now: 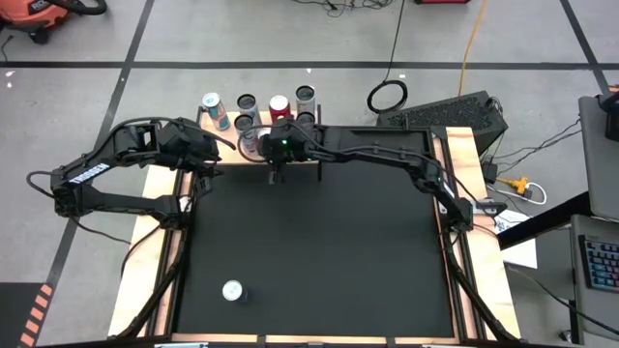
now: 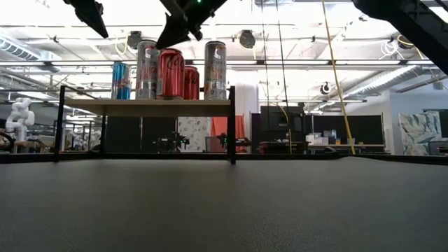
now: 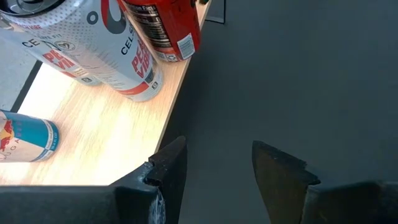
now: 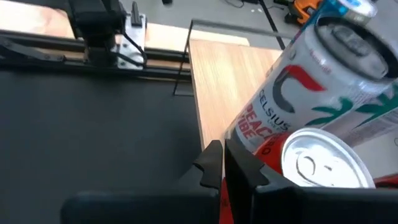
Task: Place canned beverage on shelf
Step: Put the red soda can on the shelf aligned with the other red soda can
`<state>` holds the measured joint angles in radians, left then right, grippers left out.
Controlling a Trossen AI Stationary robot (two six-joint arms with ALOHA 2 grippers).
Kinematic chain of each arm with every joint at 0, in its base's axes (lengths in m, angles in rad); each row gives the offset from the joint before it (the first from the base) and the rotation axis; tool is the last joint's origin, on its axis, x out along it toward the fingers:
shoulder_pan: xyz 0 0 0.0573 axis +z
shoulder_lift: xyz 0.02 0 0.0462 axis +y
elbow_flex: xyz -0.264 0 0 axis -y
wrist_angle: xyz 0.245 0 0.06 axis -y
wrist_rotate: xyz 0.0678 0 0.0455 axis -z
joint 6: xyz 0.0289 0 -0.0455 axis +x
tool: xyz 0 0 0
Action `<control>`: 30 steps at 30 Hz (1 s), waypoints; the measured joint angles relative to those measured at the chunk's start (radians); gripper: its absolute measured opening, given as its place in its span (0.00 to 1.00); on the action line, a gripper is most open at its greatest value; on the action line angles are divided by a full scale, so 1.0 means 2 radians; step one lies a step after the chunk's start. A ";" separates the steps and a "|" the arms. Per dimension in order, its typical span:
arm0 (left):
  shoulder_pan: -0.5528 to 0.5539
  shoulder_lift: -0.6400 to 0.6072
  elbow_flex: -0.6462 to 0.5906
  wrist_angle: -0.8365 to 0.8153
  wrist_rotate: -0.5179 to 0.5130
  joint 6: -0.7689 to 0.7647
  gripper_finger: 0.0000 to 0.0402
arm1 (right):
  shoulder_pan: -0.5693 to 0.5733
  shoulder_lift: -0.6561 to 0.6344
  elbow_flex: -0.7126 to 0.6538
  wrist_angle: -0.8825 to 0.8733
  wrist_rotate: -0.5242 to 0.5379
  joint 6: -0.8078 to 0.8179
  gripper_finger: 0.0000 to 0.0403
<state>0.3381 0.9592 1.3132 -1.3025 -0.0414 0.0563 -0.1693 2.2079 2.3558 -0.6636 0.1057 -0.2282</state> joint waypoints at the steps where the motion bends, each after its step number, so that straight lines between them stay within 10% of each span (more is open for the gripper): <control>1: 0.000 0.000 0.000 0.000 0.000 0.000 0.45 | -0.001 0.000 0.000 0.000 0.001 0.001 0.00; 30: 0.000 0.000 0.000 0.000 0.000 0.001 0.45 | -0.024 0.000 0.000 0.001 0.055 0.066 0.00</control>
<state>0.3379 0.9592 1.3132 -1.3029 -0.0414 0.0578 -0.2176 2.2074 2.3566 -0.6609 0.2153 -0.0953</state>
